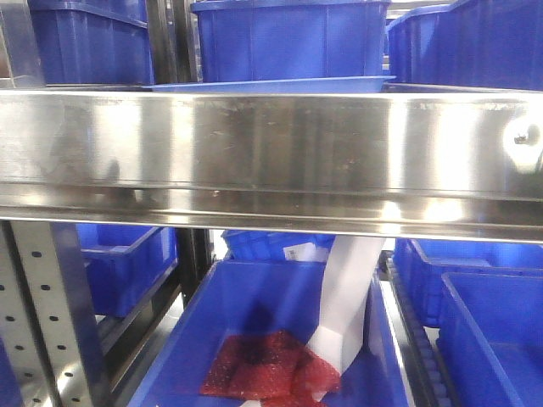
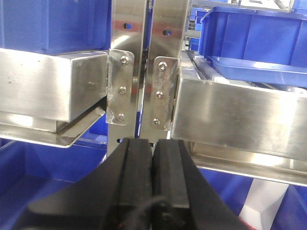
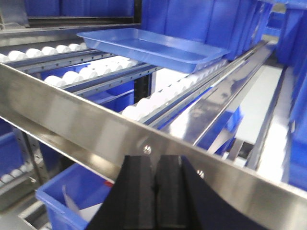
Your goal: Grab blue tray and place on right shelf
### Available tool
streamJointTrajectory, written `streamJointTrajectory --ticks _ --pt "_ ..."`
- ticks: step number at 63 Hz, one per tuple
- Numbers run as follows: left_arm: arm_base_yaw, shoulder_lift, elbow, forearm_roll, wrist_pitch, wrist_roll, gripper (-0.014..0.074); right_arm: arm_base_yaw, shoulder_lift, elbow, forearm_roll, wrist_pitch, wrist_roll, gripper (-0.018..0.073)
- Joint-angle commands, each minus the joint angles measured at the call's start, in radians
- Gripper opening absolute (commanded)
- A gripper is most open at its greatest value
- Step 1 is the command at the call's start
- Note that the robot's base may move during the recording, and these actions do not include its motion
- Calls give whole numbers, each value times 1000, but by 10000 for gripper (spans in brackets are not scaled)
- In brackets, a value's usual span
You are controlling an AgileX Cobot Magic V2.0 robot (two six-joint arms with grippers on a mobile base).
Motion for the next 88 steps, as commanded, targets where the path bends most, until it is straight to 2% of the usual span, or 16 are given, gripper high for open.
streamJointTrajectory --ticks 1,10,16,23,32,37,47,88 --pt "1 -11 31 -6 -93 -6 -48 -79 9 -9 87 -92 -53 55" --pt "1 -11 31 -6 -93 -6 -48 -269 -7 51 273 -155 -236 55" --pt "1 -11 31 -6 -93 -6 -48 -386 -49 101 350 -216 -315 55" --pt "1 -11 31 -6 -93 -6 -48 -501 -103 166 367 -281 -325 55" --pt "1 -11 31 -6 -93 -6 -48 -598 -174 257 370 -383 -325 55" --pt "1 -11 31 -6 -93 -6 -48 -626 -213 315 372 -463 -325 55" --pt "1 -11 31 -6 -93 -6 -48 -666 -251 311 373 -432 -341 55" --pt "1 -11 31 -6 -91 -6 -48 -669 -251 311 373 -420 -341 55"
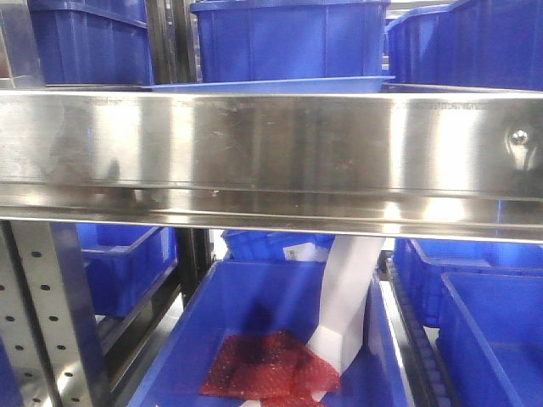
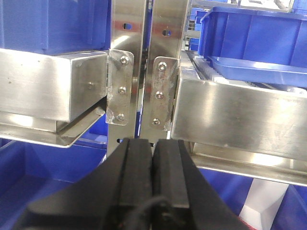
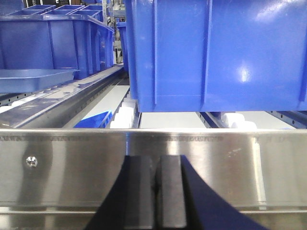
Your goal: Grab blue tray and place on right shelf
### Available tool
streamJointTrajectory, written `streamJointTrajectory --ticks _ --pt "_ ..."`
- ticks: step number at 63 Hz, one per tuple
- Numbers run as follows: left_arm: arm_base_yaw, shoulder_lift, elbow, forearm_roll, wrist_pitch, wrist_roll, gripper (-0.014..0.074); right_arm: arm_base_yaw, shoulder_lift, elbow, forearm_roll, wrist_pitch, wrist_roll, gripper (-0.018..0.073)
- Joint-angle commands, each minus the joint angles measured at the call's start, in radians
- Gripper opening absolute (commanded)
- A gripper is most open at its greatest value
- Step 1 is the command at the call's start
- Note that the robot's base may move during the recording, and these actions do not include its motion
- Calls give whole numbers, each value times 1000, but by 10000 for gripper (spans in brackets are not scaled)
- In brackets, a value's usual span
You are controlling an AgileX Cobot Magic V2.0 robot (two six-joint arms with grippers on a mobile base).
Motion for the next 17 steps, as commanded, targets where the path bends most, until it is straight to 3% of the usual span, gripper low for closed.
streamJointTrajectory --ticks 1,17 --pt "1 -11 31 -4 -91 -6 -48 -6 -20 -22 0 -93 -7 55" --pt "1 -11 31 -4 -91 -6 -48 -6 -20 -22 0 -93 -7 55"
